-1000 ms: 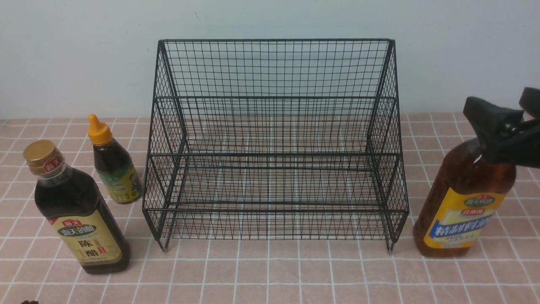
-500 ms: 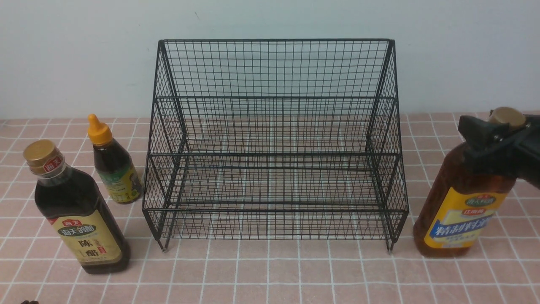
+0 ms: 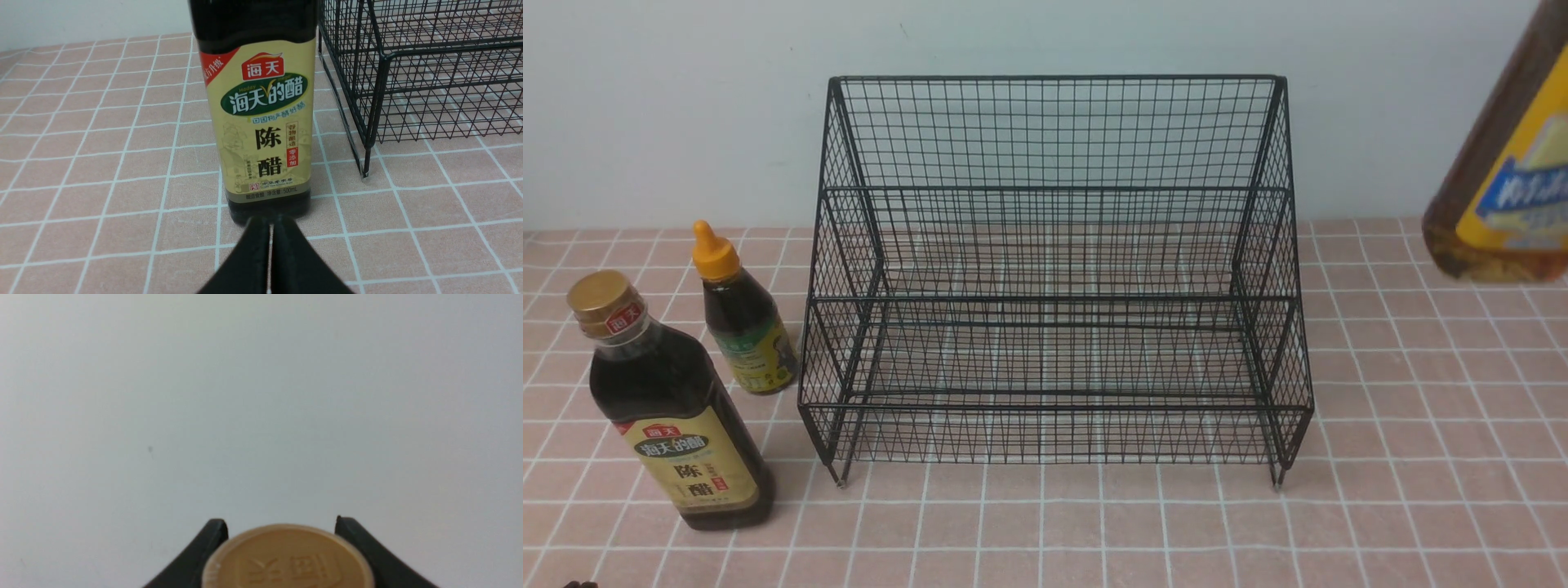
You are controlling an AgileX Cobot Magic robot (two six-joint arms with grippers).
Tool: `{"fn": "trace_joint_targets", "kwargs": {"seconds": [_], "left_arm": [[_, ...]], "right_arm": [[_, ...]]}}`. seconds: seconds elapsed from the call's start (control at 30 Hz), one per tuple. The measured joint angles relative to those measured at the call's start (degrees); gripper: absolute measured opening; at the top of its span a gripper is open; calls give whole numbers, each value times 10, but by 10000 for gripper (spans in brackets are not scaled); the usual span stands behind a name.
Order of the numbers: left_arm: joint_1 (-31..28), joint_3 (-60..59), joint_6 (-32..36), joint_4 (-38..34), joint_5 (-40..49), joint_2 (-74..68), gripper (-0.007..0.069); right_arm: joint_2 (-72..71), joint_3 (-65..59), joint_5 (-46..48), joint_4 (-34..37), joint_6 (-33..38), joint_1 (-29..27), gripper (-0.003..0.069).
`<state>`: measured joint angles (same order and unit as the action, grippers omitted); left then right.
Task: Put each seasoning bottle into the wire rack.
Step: Use the right arm to put the condiment bottle back on the shelf
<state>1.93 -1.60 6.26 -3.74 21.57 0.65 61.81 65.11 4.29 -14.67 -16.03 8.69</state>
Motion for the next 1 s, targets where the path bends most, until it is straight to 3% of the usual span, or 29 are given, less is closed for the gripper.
{"fn": "trace_joint_targets", "kwargs": {"seconds": [0.43,0.7,1.0], "left_arm": [[0,0,0,0,0,0,-7],[0,0,0,0,0,0,-7],[0,0,0,0,0,0,-7]], "right_arm": [[247,280,22,1,-4,134,313],[374,398,91,-3,-6,141,313],[425,416,148,-7,-3,141,313]]}}
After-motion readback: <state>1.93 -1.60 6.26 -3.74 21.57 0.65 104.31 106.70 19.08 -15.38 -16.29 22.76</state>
